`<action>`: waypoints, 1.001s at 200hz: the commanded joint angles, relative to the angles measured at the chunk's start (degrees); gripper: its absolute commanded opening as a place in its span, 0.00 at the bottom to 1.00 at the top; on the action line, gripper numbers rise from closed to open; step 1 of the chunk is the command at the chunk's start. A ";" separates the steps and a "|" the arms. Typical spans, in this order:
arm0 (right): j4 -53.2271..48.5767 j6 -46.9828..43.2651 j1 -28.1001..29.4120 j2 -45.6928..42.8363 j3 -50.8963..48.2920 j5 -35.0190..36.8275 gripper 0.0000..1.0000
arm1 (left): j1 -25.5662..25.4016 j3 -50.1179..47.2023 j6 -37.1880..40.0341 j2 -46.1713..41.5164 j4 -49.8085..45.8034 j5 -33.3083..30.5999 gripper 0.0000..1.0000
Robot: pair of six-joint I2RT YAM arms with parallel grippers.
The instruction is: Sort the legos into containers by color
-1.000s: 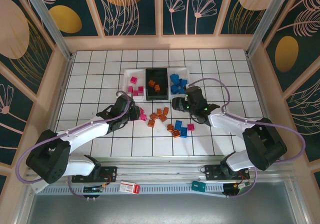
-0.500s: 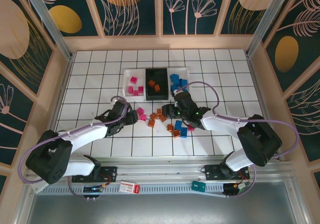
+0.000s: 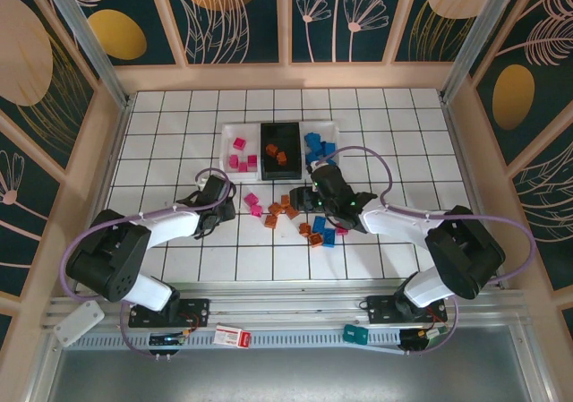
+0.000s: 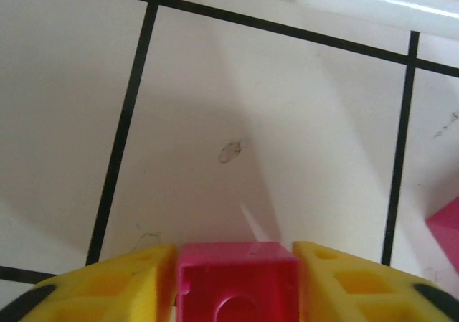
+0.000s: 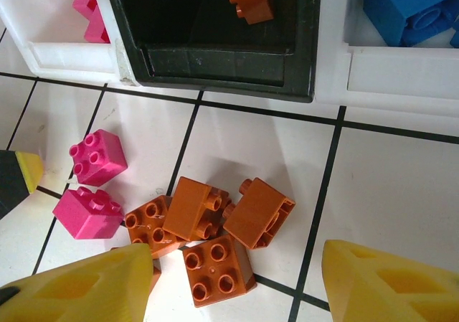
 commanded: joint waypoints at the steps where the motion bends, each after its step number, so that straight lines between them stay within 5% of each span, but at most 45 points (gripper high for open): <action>1: 0.13 0.52 0.49 -2.36 -0.66 2.03 0.64 | 0.02 0.50 0.12 3.30 4.43 3.45 0.36; 32: 0.04 0.60 0.49 -2.95 -0.93 2.23 0.64 | 0.02 0.87 -0.06 1.38 3.22 3.21 0.24; 81: 0.20 1.19 0.49 -5.38 -1.90 3.10 0.64 | 0.27 10.54 1.59 -5.37 -3.02 0.56 0.25; 147: -1.16 1.86 0.48 -8.63 -4.17 3.22 0.64 | 3.39 32.30 4.87 12.71 -4.23 -1.22 0.26; 200: -2.98 2.41 0.44 -12.92 -6.01 3.95 0.65 | 4.92 44.23 5.61 23.77 -8.16 -0.80 0.44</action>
